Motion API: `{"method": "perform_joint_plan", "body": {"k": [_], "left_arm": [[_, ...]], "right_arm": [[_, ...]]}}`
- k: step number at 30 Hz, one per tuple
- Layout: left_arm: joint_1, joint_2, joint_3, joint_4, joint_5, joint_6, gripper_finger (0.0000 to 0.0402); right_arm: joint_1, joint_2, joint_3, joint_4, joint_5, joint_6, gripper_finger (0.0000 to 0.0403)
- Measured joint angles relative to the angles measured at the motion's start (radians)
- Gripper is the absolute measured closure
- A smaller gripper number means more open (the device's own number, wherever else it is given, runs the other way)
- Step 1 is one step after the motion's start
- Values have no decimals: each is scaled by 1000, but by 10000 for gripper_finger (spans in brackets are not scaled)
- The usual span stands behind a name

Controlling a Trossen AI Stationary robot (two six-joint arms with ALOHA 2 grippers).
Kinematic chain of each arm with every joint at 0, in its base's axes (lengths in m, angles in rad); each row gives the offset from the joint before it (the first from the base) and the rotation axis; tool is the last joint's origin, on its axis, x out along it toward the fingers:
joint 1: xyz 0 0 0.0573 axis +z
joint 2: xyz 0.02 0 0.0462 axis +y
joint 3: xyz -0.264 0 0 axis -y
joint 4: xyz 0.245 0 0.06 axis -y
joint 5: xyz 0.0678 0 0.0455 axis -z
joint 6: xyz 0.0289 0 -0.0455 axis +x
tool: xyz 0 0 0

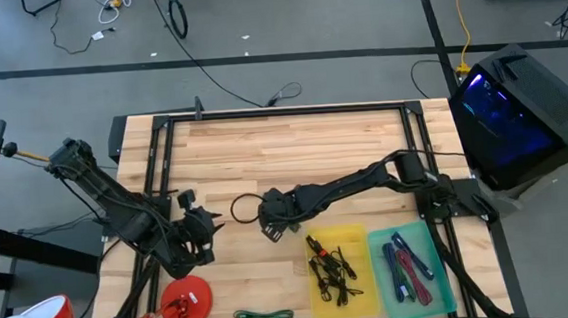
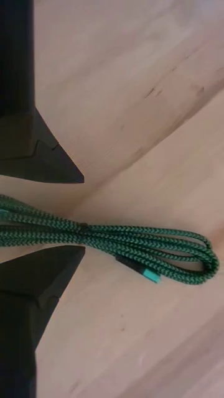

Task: Pick & Place USB Port
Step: Put the top green pattern charger cable into the blue bin

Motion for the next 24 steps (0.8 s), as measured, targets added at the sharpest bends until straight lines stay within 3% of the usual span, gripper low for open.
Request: {"method": "perform_joint_plan", "body": {"k": [20, 24], "left_arm": [[0, 0, 0, 5, 5, 1, 287], [0, 0, 0, 7, 5, 1, 287]], "right_arm": [[-22, 44, -7, -4, 4, -18, 230], [-22, 53, -5, 10, 5, -11, 252]]}}
